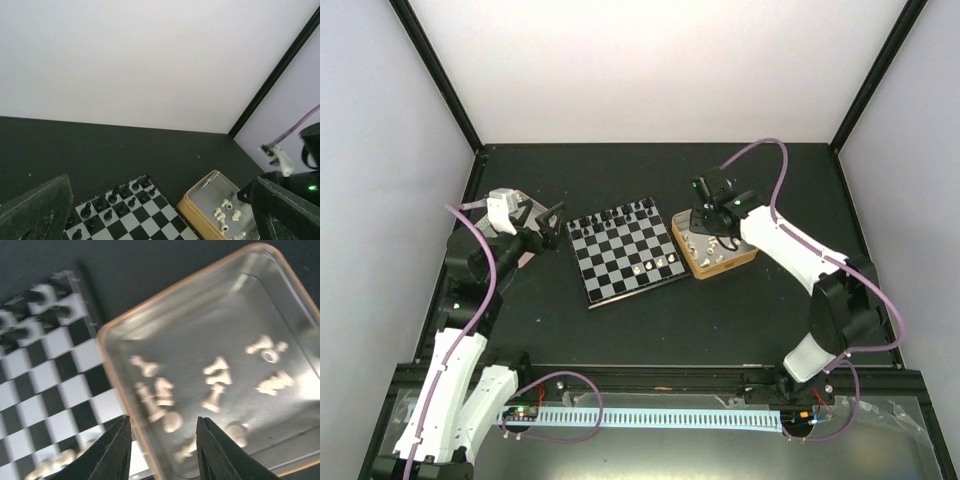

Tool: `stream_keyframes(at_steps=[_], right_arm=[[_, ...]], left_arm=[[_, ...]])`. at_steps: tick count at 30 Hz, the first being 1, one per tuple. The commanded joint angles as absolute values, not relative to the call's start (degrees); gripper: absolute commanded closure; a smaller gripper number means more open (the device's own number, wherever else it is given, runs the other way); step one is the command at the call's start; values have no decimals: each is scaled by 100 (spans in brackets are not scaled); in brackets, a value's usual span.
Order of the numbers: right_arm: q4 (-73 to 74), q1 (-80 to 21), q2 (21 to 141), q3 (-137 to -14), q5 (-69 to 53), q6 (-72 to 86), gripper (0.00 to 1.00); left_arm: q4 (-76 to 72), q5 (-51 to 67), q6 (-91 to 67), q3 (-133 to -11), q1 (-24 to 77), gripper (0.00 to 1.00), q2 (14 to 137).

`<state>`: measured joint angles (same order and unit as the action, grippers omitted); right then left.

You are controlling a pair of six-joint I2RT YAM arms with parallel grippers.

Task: Set up the chess pieces on the board
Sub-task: Pick up the chess piece from the storage box.

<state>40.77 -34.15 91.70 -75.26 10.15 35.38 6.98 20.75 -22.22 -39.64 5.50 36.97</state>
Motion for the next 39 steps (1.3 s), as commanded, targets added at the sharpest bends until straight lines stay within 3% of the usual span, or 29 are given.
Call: stream_keyframes(at_steps=[1, 13, 28, 39], right_arm=[[4024, -2905, 9492, -7261, 475, 3632, 64], [3988, -2778, 10238, -7372, -481, 3642, 68], [5283, -2777, 11031, -8311, -382, 3980, 72], [5874, -2783, 11547, -8961, -167, 4137, 81]], left_arm=[[668, 2130, -2074, -4244, 595, 1, 3790], [500, 1998, -2021, -4184, 583, 1, 3864], [434, 1903, -1896, -4090, 580, 1, 3604], [127, 1984, -2135, -3850, 582, 1, 3413]])
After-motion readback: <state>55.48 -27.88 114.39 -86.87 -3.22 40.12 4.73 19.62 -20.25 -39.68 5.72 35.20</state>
